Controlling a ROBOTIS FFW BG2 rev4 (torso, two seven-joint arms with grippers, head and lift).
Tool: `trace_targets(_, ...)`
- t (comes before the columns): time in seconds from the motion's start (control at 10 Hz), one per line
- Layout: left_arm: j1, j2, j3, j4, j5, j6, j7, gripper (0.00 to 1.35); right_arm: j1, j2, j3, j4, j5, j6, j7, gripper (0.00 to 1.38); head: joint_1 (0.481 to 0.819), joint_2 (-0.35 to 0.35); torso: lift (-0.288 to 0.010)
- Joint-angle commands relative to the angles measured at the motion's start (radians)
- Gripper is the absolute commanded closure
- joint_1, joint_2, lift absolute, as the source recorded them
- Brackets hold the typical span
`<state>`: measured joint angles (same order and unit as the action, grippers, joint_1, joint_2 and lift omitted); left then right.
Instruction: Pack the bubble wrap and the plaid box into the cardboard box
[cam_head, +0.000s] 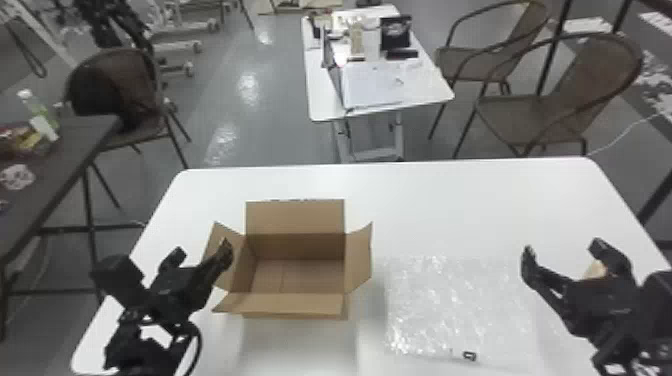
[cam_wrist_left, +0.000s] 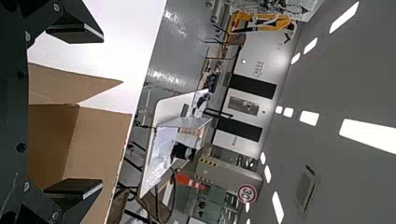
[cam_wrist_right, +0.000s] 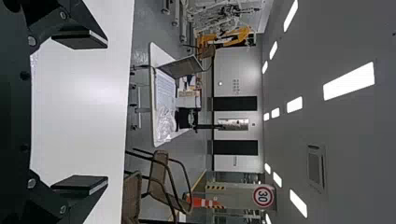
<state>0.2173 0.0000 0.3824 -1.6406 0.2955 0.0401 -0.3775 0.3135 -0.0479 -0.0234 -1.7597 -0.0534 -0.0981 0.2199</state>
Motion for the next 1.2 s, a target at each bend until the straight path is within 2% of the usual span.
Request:
trace_targets(0.0, -0.042, -0.003, 0.049, 0.034, -0.049, 0.043, -0.049, 0.20, -0.008, -0.001, 0.002, 0.008, -0.003, 0.001, 0.010, 0.25, 0.695, 0.181, -0.018)
trace_targets(0.1, -0.064, 0.003, 0.067, 0.062, -0.061, 0.067, -0.087, 0.20, -0.010, -0.001, 0.002, 0.009, -0.003, 0.003, 0.013, 0.25, 0.695, 0.192, -0.018)
trace_targets(0.3, -0.093, 0.025, 0.069, 0.117, 0.005, 0.113, -0.129, 0.20, -0.016, -0.001, 0.002, 0.014, -0.005, 0.006, 0.026, 0.25, 0.695, 0.199, -0.018)
trace_targets(0.5, -0.110, 0.008, 0.075, 0.116, 0.021, 0.190, -0.129, 0.20, -0.016, -0.001, 0.002, 0.014, -0.005, 0.006, 0.029, 0.25, 0.695, 0.197, -0.018)
trace_targets(0.7, -0.113, 0.008, 0.075, 0.114, 0.011, 0.227, -0.127, 0.23, -0.021, -0.001, 0.002, 0.020, -0.005, 0.008, 0.041, 0.25, 0.695, 0.190, -0.018)
trace_targets(0.9, -0.115, 0.003, 0.076, 0.114, 0.011, 0.213, -0.126, 0.63, -0.021, -0.001, 0.002, 0.020, -0.006, 0.008, 0.042, 0.25, 0.695, 0.188, -0.018)
trace_targets(1.0, -0.115, 0.000, 0.075, 0.111, 0.007, 0.207, -0.126, 0.69, -0.021, -0.001, 0.002, 0.020, -0.006, 0.008, 0.042, 0.25, 0.695, 0.188, -0.018)
trace_targets(1.1, -0.115, 0.000, 0.070, 0.111, 0.002, 0.205, -0.126, 0.86, -0.021, -0.001, 0.002, 0.020, -0.008, 0.008, 0.042, 0.25, 0.695, 0.187, -0.018)
